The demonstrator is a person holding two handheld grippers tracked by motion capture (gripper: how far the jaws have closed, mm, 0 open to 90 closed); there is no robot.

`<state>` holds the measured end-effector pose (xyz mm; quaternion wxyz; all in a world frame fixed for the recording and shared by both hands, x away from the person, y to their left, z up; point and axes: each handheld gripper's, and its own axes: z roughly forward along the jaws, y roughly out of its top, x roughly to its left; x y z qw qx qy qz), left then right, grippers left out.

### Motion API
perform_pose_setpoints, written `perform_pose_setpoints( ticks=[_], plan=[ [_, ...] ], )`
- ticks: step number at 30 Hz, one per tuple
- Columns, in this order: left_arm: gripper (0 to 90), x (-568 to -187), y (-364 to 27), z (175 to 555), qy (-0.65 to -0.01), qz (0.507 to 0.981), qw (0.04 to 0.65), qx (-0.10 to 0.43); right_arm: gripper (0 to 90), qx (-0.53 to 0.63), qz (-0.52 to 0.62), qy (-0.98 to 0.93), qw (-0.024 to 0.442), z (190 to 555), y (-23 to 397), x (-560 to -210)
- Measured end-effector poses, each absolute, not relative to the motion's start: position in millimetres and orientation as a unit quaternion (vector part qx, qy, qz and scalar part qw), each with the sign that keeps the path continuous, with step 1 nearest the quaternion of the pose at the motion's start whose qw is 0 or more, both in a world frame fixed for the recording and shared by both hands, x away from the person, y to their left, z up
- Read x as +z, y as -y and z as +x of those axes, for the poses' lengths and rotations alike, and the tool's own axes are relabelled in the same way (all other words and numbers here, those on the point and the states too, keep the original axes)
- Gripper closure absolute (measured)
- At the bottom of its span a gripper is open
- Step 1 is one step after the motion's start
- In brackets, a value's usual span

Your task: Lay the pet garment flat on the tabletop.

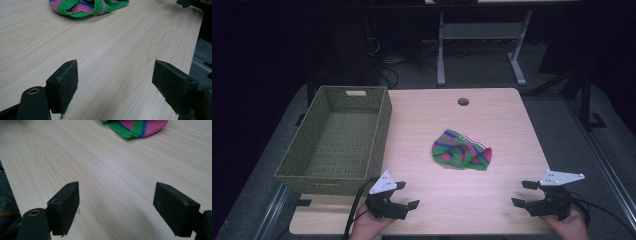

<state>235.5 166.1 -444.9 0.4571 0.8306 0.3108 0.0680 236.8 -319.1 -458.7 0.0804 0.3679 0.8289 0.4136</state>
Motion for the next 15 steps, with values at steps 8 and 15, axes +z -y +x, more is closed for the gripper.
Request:
perform_pose_setpoints(
  ticks=[8, 15],
  plan=[
    [20.5, -447.6, -163.8, 237.6, -0.309, 0.835, 0.450, 0.063, 19.4, 0.412, 0.372, -0.828, 0.075, 237.5, 321.7, -460.6],
    [20.5, -446.8, -166.2, 236.2, -0.307, 0.835, 0.452, 0.068, 19.1, 0.418, 0.371, -0.825, 0.081, 236.4, 319.3, -456.4]
  ],
)
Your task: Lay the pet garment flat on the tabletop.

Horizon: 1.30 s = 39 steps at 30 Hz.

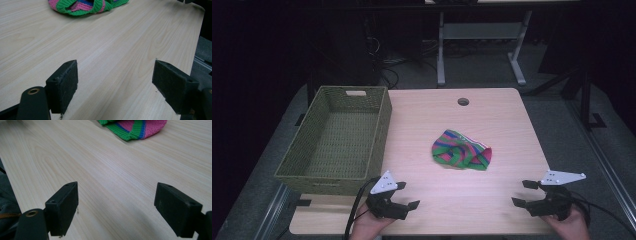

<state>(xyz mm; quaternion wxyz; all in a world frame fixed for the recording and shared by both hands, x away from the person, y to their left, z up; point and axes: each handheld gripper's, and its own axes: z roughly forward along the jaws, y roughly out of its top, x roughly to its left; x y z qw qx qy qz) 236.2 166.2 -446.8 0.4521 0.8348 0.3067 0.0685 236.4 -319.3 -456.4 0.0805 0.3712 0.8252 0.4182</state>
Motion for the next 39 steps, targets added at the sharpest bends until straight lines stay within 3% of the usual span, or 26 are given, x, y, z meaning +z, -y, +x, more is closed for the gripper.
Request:
perform_pose_setpoints(
  ticks=[17, 39],
  plan=[
    [20.5, -449, -167, 239, -0.309, 0.835, 0.450, 0.065, 18.1, 0.417, 0.366, -0.829, 0.076, 244, 311, -451],
    [20.5, -449, -167, 241, -0.308, 0.835, 0.450, 0.067, 18.3, 0.391, 0.337, -0.854, 0.054, 273, 289, -414]
  ],
)
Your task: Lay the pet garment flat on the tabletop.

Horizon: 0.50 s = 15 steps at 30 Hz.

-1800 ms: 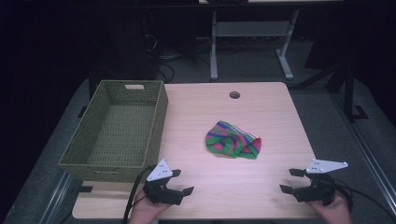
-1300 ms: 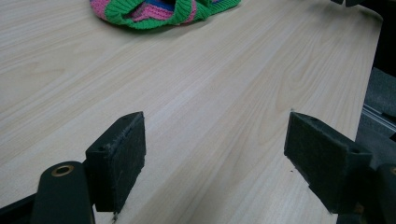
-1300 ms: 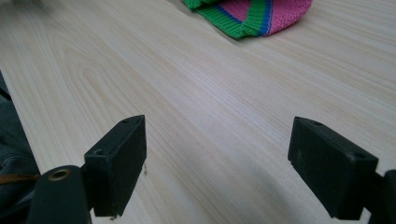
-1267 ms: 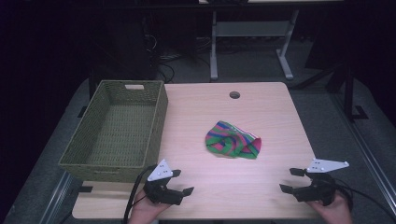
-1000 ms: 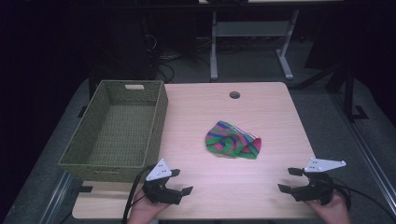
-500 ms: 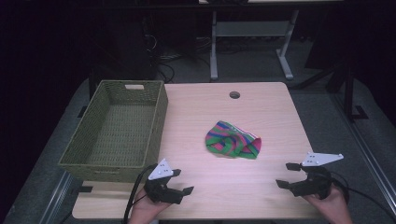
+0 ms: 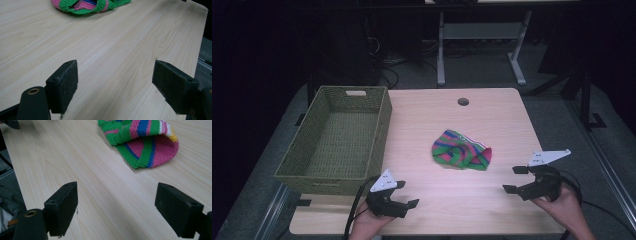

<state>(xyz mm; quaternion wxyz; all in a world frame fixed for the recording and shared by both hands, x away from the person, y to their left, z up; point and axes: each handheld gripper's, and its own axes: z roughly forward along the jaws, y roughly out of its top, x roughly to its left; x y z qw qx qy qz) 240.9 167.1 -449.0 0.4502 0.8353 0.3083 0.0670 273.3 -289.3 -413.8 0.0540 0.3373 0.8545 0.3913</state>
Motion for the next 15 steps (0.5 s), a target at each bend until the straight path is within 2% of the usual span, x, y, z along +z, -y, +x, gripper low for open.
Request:
perform_pose_setpoints(
  ticks=[15],
  plan=[
    [20.5, -449, -169, 241, -0.310, 0.833, 0.452, 0.067, 18.7, 0.380, 0.320, -0.867, 0.034, 300, 270, -399]
  ],
)
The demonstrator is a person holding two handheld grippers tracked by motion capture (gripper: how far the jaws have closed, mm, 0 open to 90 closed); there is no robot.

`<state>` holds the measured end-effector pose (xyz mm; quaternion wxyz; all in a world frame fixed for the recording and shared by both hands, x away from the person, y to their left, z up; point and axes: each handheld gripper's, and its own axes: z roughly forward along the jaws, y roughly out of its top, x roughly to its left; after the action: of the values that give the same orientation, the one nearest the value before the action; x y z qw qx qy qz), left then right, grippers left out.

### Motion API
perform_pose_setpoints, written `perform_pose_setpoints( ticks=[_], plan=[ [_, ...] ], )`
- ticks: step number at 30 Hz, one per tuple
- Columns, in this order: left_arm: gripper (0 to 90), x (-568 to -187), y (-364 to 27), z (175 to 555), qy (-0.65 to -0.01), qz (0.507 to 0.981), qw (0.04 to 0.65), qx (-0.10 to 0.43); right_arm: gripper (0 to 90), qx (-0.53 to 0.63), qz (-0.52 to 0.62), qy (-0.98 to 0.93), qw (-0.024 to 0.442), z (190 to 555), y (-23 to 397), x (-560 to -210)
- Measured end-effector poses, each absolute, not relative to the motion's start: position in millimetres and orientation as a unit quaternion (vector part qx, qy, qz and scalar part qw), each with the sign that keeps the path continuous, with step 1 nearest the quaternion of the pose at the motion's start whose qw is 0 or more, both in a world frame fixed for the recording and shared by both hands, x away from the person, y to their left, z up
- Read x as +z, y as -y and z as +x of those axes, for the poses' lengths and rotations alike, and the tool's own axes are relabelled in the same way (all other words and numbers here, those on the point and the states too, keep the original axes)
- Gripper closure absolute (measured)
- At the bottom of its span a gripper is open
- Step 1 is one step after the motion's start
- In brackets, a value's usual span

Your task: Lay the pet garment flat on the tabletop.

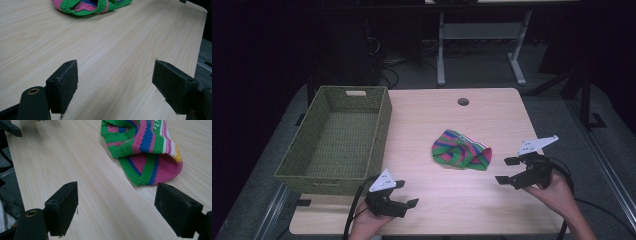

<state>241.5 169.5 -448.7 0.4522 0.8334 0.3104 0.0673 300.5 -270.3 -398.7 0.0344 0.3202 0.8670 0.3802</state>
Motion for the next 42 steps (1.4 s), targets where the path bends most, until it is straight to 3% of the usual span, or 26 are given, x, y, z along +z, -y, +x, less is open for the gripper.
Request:
perform_pose_setpoints(
  ticks=[21, 42],
  plan=[
    [20.5, -448, -170, 243, -0.304, 0.836, 0.451, 0.069, 19.9, 0.356, 0.310, -0.881, 0.018, 344, 245, -389],
    [20.4, -447, -170, 244, -0.307, 0.833, 0.455, 0.062, 19.9, 0.348, 0.304, -0.887, 0.012, 364, 233, -384]
  ],
)
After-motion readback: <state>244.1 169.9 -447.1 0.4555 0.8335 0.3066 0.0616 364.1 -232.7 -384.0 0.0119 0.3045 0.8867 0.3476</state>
